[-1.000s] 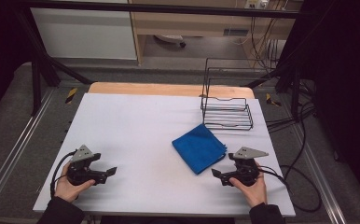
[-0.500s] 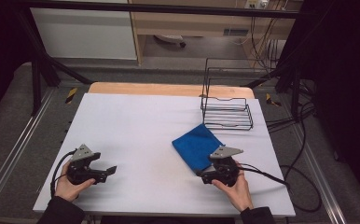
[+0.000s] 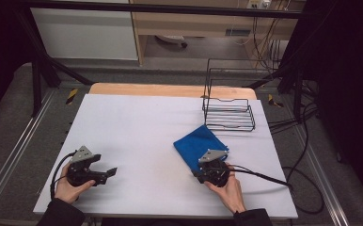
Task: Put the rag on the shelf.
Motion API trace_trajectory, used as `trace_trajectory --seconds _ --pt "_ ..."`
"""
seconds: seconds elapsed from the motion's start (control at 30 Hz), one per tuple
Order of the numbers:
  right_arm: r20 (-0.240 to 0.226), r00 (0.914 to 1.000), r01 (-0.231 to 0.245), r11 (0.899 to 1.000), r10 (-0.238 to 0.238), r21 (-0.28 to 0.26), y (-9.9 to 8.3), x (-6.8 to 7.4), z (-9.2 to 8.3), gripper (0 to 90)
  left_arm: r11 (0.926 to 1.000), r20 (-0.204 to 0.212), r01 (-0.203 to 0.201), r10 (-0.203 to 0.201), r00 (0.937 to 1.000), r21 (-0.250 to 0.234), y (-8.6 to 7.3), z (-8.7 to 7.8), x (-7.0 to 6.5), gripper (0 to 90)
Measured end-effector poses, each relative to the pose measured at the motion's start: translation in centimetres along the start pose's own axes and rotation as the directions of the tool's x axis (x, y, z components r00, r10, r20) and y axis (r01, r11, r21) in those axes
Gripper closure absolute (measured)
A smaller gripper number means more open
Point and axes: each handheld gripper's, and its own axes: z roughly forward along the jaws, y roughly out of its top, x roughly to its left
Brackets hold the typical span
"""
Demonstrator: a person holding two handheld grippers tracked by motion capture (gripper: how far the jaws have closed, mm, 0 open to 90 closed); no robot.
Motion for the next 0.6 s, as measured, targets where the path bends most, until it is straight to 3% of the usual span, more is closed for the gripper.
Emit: trace_trajectory --seconds 0.27,0.6 --pt "0.038 0.9988 0.028 1.0 -0.029 0.01 0.0 -0.13 0.32 79.6 1.0 -0.002 -0.004 0.004 1.0 0.004 -0.02 0.02 -0.01 9.7" --pt "0.006 0.9999 0.013 1.0 -0.013 0.003 0.39 -0.51 -0.07 87.0 1.0 0.0 -0.005 0.005 1.0 0.005 -0.02 0.09 -0.03 9.6"
